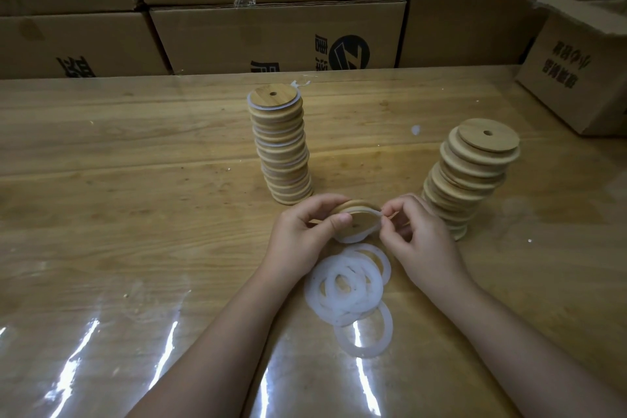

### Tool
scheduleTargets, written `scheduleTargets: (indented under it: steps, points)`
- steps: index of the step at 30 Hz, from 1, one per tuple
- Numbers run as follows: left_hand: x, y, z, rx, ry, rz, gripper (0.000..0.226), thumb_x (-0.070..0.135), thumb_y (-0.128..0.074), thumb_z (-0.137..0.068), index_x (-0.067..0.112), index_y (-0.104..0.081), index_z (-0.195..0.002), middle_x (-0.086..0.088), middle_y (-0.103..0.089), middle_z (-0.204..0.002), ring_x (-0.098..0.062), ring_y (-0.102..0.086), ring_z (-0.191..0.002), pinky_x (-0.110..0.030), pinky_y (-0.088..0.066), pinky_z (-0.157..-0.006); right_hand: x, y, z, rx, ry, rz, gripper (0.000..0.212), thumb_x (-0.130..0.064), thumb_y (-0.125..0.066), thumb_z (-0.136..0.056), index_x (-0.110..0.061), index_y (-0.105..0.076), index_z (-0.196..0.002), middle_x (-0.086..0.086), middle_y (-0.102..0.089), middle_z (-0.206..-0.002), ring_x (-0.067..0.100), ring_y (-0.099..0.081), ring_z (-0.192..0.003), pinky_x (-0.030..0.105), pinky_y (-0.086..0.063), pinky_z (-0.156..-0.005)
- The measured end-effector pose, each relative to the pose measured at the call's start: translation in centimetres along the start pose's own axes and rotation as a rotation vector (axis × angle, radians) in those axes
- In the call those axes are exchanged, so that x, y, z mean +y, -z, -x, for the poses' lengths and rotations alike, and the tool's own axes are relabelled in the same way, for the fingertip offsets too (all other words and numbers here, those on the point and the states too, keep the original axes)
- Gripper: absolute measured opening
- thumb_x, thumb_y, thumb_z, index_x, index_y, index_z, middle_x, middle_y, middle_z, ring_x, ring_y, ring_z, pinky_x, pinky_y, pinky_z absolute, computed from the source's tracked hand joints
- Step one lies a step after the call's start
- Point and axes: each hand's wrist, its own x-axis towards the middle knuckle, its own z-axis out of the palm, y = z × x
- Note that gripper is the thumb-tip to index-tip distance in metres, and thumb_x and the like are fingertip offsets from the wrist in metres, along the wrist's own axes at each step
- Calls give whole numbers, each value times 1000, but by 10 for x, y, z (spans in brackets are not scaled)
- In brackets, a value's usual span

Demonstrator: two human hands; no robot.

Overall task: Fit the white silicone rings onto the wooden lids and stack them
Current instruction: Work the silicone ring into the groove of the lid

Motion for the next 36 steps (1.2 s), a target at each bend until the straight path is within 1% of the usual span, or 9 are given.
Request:
scheduleTargets:
  steps: [5, 11, 13, 16, 21, 25, 27, 31, 36]
  points:
    - [-4, 0, 0, -6, -14, -40, 20, 12, -69, -84, 24, -68, -100, 5, -72, -93, -14, -66, -89, -31, -53, -81, 1, 1, 0, -49, -61, -44, 15, -9, -61, -82, -23, -55, -83, -14, -55, -81, 1, -55, -72, 7, -39, -59]
    - [-4, 0, 1, 25, 23, 10, 22, 11, -68, -85, 30, -66, -97, 6, -71, -93, -16, -67, -88, -39, -56, -78, 0, 1, 0, -112, -123, -74, 10, -10, -64, -83, -17, -58, -84, -7, -59, -81, 3, -56, -67, 11, -41, -57]
    - [-3, -2, 3, 5, 6, -34, 21, 19, -67, -84, 31, -63, -99, 10, -70, -94, -10, -65, -85, -30, -55, -73, -1, 2, 0, -101, -103, -83, 6, -9, -62, -84, -13, -59, -87, -3, -62, -84, 6, -59, -70, 15, -46, -59]
    - [-3, -4, 6, -15, -65, -215, 25, 31, -65, -81, 34, -64, -106, 16, -68, -97, -4, -62, -88, -19, -49, -72, -4, 2, 1, -74, -62, -94, 9, -6, -63, -83, -13, -58, -85, -1, -63, -88, 7, -59, -73, 15, -47, -60]
    - [-6, -4, 5, 5, -83, -187, 26, 20, -70, -84, 25, -67, -109, 13, -68, -100, -2, -62, -90, -21, -51, -77, -7, 2, 2, 21, -12, -103, 21, 0, -64, -80, -20, -56, -81, -3, -62, -88, 6, -58, -76, 12, -46, -59]
    - [-7, -4, 4, 2, -123, -219, 26, 26, -68, -82, 23, -67, -109, 14, -68, -97, 1, -62, -86, -15, -47, -75, -7, 2, 2, 46, -23, -86, 17, -3, -64, -79, -18, -57, -80, -5, -62, -89, 6, -59, -75, 18, -48, -59]
    - [-8, -4, 3, -4, -134, -233, 28, 28, -66, -81, 22, -68, -108, 14, -69, -98, 1, -62, -88, -16, -48, -77, -6, 2, 2, 62, -31, -75, 17, -3, -64, -79, -18, -57, -79, -5, -63, -89, 7, -59, -73, 18, -48, -59]
    - [-8, -4, 2, -7, -131, -229, 27, 26, -66, -82, 22, -68, -108, 16, -68, -98, 1, -62, -90, -17, -48, -79, -6, 2, 2, 82, -42, -49, 18, -3, -65, -77, -18, -56, -77, -4, -62, -86, 9, -57, -72, 17, -46, -57]
    - [-9, -4, 1, -14, -124, -202, 24, 21, -68, -82, 26, -66, -105, 20, -67, -96, 3, -63, -88, -14, -47, -78, -5, 2, 1, 37, -59, 9, 13, -7, -62, -78, -18, -55, -77, -9, -54, -80, 6, -54, -71, 13, -41, -56]
